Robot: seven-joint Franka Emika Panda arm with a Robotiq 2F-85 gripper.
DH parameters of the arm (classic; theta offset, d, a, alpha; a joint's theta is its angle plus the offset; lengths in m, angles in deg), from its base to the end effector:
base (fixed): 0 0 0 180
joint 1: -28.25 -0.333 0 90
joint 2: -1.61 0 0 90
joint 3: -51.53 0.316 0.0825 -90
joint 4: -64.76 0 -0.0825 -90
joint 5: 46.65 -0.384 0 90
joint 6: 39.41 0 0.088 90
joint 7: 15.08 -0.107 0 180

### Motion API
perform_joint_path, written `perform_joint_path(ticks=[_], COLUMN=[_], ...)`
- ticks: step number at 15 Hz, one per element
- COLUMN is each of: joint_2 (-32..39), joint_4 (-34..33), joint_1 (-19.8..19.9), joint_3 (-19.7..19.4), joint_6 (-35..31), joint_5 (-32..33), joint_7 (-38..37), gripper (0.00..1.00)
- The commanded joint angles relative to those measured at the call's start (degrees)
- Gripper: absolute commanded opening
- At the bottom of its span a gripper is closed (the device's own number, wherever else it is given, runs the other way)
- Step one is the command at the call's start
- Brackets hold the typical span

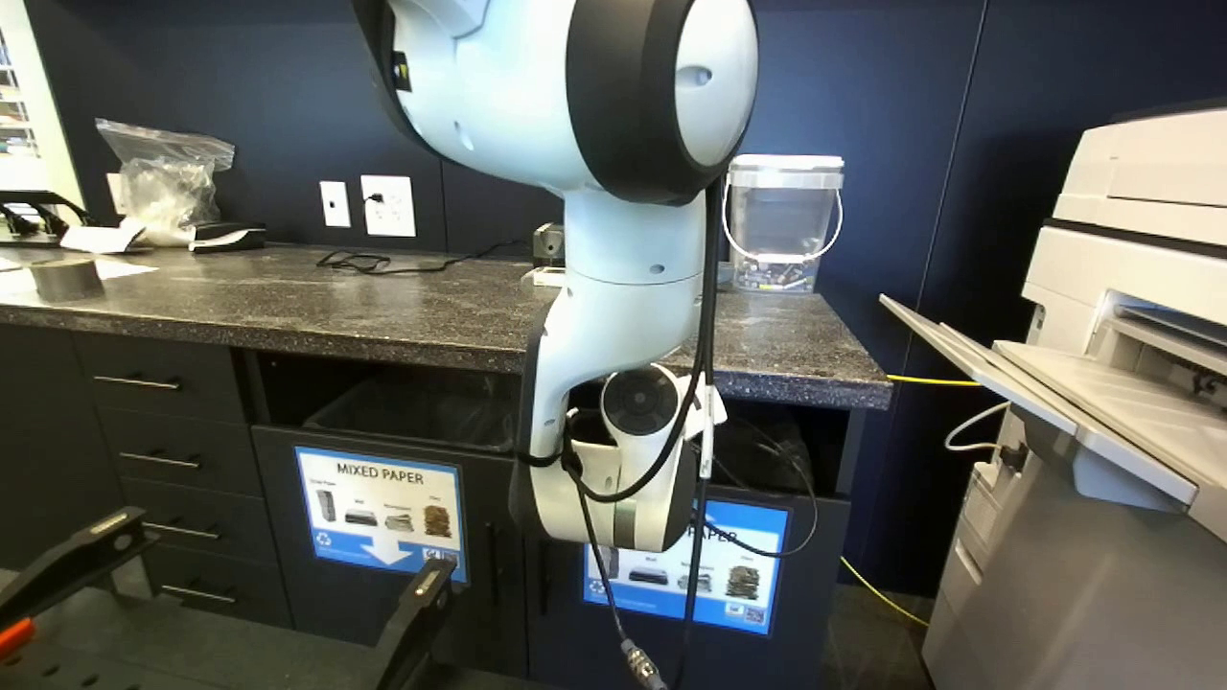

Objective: Put the papers on the counter into the recycle bin

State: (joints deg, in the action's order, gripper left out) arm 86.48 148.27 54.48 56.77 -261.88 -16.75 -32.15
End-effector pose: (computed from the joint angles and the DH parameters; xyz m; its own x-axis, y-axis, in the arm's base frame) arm 0.5868 -0.1663 -0.0674 0.5619 -0.2432 0.7906 -0.1092 -0.9693 -0.2205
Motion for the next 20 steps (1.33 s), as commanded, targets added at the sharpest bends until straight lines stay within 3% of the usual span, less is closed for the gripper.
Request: perform_joint_path(ticks=[1, 13, 20], joint_2=[-4.31, -21.79, -39.98], joint_4=[3.98, 24.85, 40.18], joint_1=[-1.07, -4.63, -3.01], joint_3=[-2.34, -6.85, -4.56], joint_6=[3.27, 11.43, 32.06], joint_5=[1.70, 5.00, 9.55], joint_7=[1.24, 15.11, 23.11], gripper=[1.00, 1.00, 1.00])
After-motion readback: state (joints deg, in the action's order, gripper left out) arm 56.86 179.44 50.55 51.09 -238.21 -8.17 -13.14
